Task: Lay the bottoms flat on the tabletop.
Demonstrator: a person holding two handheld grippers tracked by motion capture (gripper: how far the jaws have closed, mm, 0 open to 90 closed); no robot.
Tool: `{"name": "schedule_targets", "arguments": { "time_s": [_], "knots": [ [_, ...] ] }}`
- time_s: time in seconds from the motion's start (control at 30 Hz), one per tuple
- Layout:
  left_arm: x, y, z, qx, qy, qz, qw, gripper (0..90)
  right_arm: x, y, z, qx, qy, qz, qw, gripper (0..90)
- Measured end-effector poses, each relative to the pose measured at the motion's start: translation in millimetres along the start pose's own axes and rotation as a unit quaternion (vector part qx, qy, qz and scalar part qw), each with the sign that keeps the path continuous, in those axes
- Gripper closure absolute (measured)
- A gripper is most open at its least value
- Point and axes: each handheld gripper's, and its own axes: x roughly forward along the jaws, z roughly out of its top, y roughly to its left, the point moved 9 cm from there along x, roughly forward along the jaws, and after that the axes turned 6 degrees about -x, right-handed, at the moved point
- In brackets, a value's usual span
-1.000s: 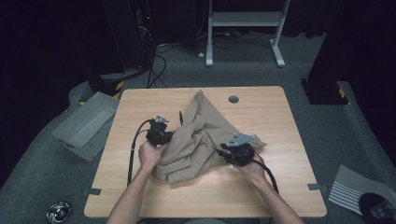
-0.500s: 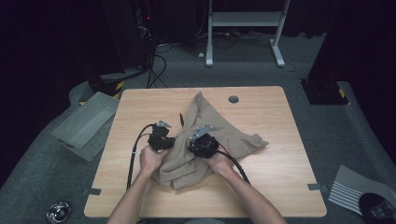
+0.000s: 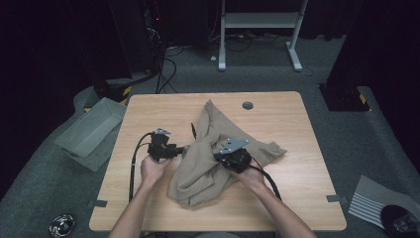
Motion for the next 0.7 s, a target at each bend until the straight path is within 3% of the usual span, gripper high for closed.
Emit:
{"name": "schedule_targets", "arguments": {
  "time_s": [0.1, 0.27, 0.37, 0.43, 0.5, 0.57, 0.7],
  "knots": [
    [4.0, -7.4, -4.2, 0.017, 0.016, -0.012, 0.9997, 61.4, 2.8, 4.8, 5.7, -0.012, -0.002, 0.003, 0.9999, 90.0],
    [16.6, -22.9, -8.7, 0.035, 0.028, -0.024, 0.9987, 53.8, -11.1, -7.7, 4.2, 0.025, -0.032, -0.002, 0.9992, 90.0],
    [27.4, -26.9, -11.5, 0.036, 0.034, -0.018, 0.9986, 73.5, -14.4, -10.0, 1.5, 0.022, -0.031, -0.006, 0.9993, 90.0],
    [29.4, -27.9, -10.0, 0.024, 0.034, -0.020, 0.9989, 87.3, -16.3, -8.8, 0.4, 0.018, -0.029, -0.008, 0.9994, 90.0],
    [28.2, -25.5, -8.8, 0.030, 0.034, 0.000, 0.9990, 88.9, -20.9, -8.9, -2.0, 0.013, -0.029, -0.014, 0.9994, 90.0],
    [22.0, -20.4, -6.0, 0.029, 0.024, 0.013, 0.9992, 89.2, -27.1, -11.1, -5.4, 0.012, -0.030, -0.021, 0.9992, 90.0],
    [2.7, -19.6, 10.0, 0.014, -0.020, -0.007, 0.9997, 89.3, -39.0, -13.2, -22.9, 0.013, -0.020, -0.029, 0.9993, 90.0]
  ]
}}
